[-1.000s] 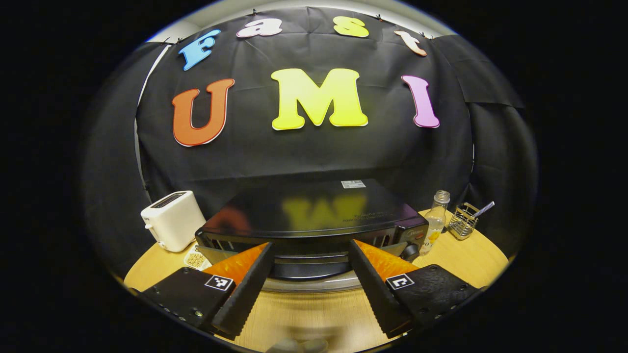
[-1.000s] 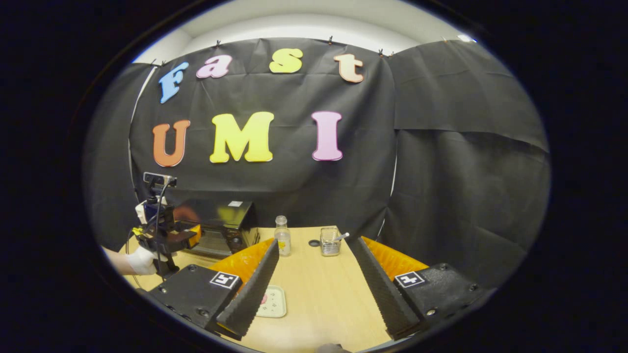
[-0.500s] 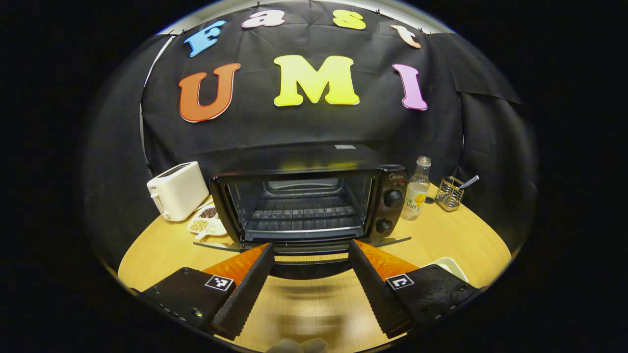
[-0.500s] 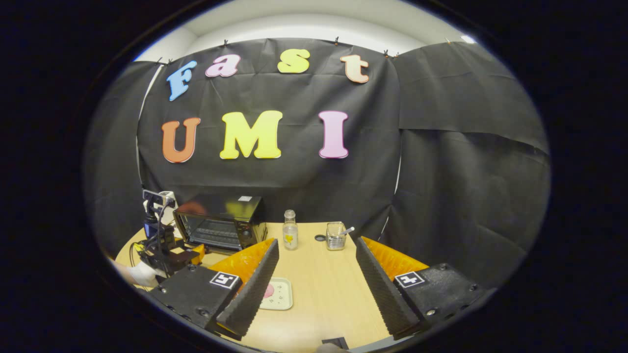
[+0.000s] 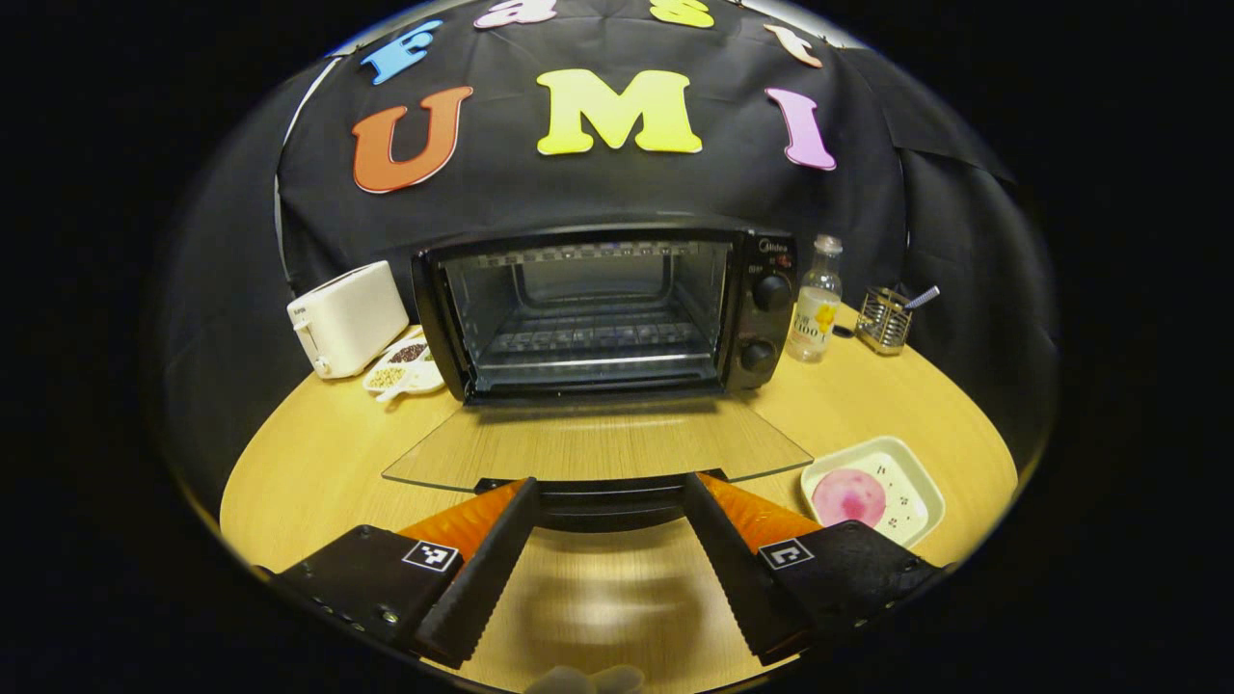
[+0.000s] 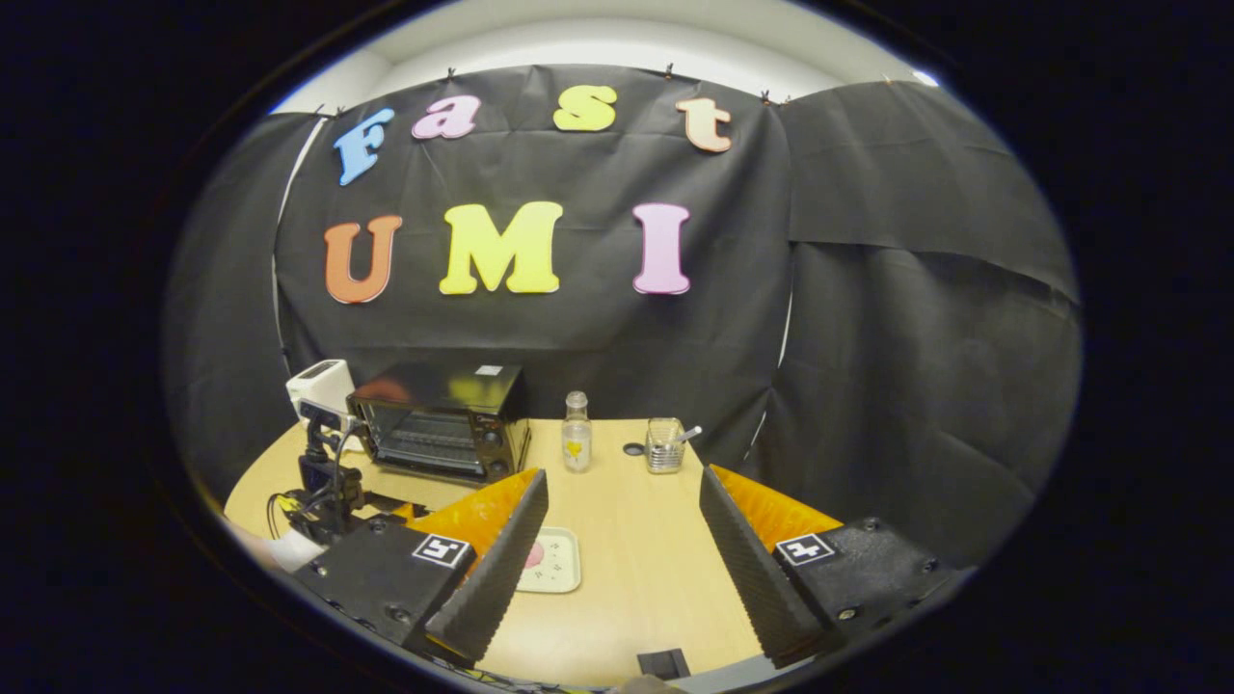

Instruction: Open the electric oven with the left hand, put the food in, and close the electric oven.

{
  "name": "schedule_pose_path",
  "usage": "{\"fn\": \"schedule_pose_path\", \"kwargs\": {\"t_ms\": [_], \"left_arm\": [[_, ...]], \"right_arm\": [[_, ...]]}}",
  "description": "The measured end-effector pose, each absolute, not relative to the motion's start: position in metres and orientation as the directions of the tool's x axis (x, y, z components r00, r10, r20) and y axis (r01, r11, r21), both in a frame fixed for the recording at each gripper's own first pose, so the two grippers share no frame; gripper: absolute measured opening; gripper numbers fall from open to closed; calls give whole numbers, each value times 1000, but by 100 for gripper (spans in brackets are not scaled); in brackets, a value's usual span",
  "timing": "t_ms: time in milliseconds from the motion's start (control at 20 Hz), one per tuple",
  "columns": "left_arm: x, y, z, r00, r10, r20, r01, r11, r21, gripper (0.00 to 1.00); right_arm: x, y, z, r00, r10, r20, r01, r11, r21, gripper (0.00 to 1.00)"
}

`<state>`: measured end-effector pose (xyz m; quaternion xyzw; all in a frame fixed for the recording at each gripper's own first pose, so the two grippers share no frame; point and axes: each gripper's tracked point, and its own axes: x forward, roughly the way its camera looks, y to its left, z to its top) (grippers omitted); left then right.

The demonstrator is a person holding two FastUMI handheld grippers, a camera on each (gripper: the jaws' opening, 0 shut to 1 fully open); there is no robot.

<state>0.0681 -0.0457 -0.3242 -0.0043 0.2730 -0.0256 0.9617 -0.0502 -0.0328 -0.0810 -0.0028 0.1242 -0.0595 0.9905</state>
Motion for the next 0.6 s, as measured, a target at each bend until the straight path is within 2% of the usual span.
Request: {"fn": "schedule_pose_path", "kwargs": {"t_ms": [50,100,200,250,350,400,500,600], "left_arm": [[65,-45,-331,840,-52,-540,44,999,-29,97],[64,-47,-337,833,-53,-551,39,999,-38,97],[61,-48,-355,804,-57,-591,32,998,-52,97],[60,-49,-359,796,-57,-602,25,998,-61,97],[62,-50,-358,805,-55,-591,35,998,-46,97],[62,-50,-360,805,-55,-591,40,998,-38,97],[63,-48,-352,822,-57,-566,32,998,-54,97],[62,-41,-337,847,-56,-529,25,998,-66,97]], "right_arm": [[-51,-34,-82,960,-125,-251,123,992,-22,96],[-53,-35,-85,958,-129,-256,127,992,-24,100],[-56,-37,-88,954,-138,-267,136,990,-26,96],[-57,-38,-91,951,-141,-274,139,990,-27,100],[-60,-36,-95,951,-135,-279,136,991,-17,100],[-61,-36,-97,948,-135,-287,138,990,-13,96],[-59,-38,-103,944,-140,-298,145,989,-6,100],[-57,-37,-109,942,-135,-306,141,990,-3,96]]}}
